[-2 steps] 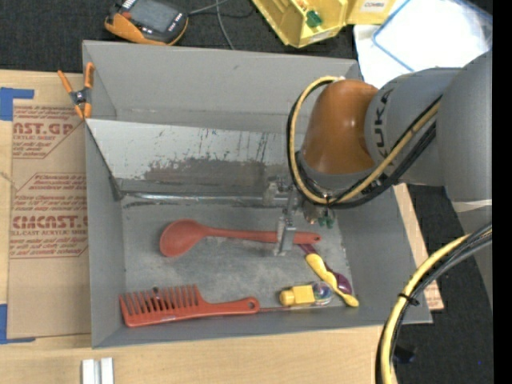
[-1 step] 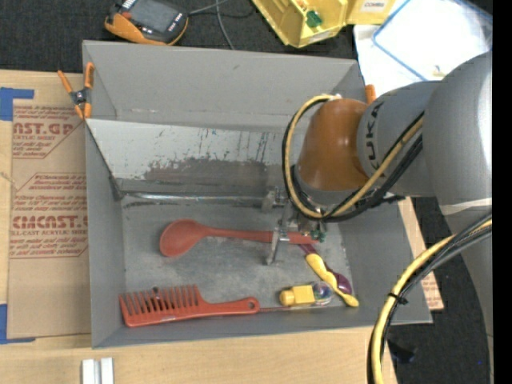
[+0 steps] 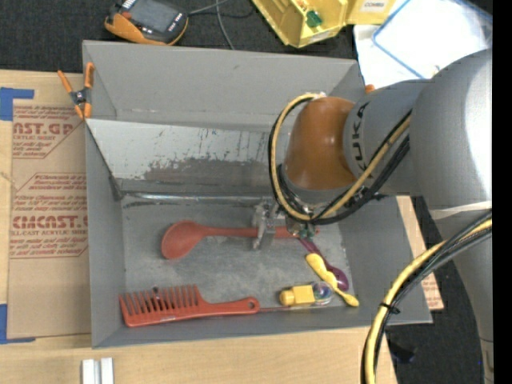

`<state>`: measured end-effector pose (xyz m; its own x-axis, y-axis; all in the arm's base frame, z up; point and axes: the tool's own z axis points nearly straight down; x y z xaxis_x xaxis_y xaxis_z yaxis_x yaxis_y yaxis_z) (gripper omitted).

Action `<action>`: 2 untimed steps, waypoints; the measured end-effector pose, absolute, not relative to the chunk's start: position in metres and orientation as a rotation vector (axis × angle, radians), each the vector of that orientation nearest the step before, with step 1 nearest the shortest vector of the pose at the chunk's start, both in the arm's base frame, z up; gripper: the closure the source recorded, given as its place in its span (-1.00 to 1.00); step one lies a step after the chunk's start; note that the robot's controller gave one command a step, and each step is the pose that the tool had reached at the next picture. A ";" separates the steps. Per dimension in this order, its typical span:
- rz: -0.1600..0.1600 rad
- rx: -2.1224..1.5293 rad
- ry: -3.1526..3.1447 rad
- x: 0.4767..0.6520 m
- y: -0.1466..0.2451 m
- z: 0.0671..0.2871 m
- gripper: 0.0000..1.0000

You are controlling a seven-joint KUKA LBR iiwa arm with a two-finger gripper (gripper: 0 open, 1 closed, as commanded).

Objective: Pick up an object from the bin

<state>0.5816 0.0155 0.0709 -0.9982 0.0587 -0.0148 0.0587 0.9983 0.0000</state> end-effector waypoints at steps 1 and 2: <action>-0.001 0.092 3.125 0.582 0.016 0.071 1.00; -0.001 0.092 3.138 0.578 0.016 0.101 1.00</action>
Offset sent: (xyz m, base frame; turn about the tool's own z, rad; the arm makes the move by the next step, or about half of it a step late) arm 0.0002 0.0000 0.0773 0.0000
